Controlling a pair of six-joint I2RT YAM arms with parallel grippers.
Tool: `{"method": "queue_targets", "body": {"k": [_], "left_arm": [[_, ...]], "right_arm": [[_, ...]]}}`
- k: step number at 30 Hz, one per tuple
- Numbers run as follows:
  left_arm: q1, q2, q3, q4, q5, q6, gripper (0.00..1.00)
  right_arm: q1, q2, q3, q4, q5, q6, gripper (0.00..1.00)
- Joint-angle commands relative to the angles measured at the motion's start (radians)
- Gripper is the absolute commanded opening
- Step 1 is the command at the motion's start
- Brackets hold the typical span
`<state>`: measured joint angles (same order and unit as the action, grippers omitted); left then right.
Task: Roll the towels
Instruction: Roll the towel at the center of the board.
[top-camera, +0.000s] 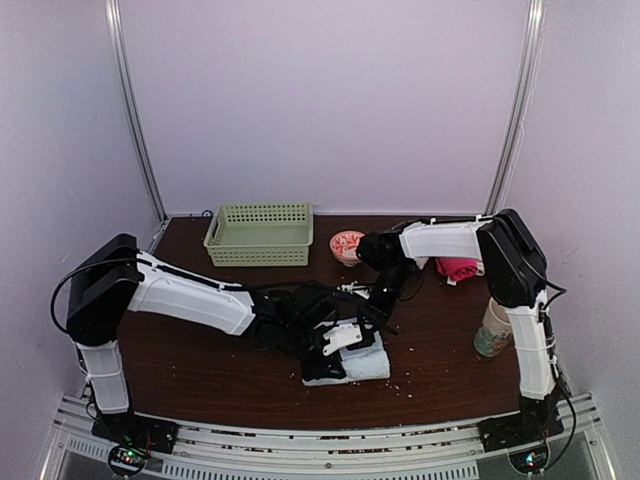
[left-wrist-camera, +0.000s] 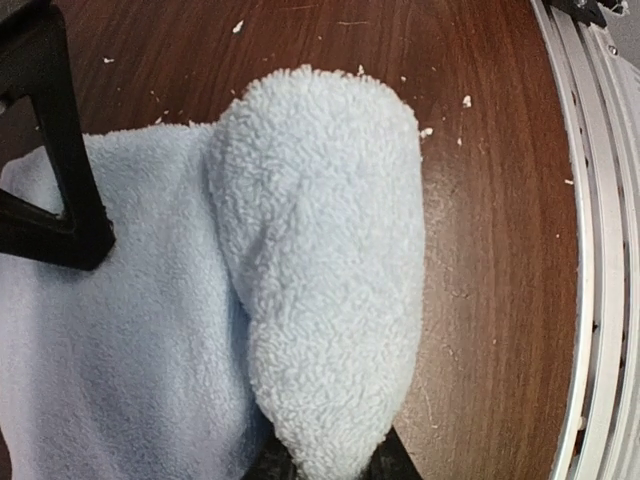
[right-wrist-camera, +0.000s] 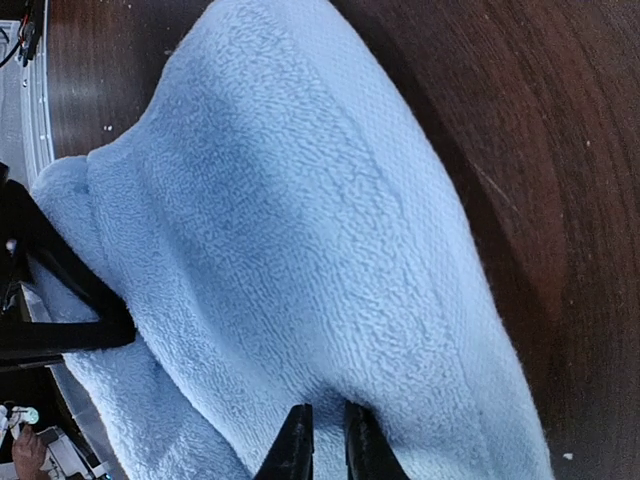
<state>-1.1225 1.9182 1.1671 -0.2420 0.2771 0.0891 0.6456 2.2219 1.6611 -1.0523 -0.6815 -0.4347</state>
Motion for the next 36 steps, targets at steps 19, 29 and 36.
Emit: {"method": "queue_targets", "body": {"k": [19,29,36], "left_arm": [[0.147,0.328,0.284,-0.301,0.453,-0.112,0.16],[0.156,0.381,0.331,-0.358,0.519,-0.128,0.19],[0.156,0.400,0.340,-0.367,0.526,-0.128,0.20]], "right_arm": [[-0.037,-0.653,0.034,-0.222,-0.303,-0.418,0.45],[0.230,-0.759,-0.486,0.145,0.261,-0.289,0.46],[0.282,-0.733,-0.621,0.356,0.393,-0.247,0.48]]}}
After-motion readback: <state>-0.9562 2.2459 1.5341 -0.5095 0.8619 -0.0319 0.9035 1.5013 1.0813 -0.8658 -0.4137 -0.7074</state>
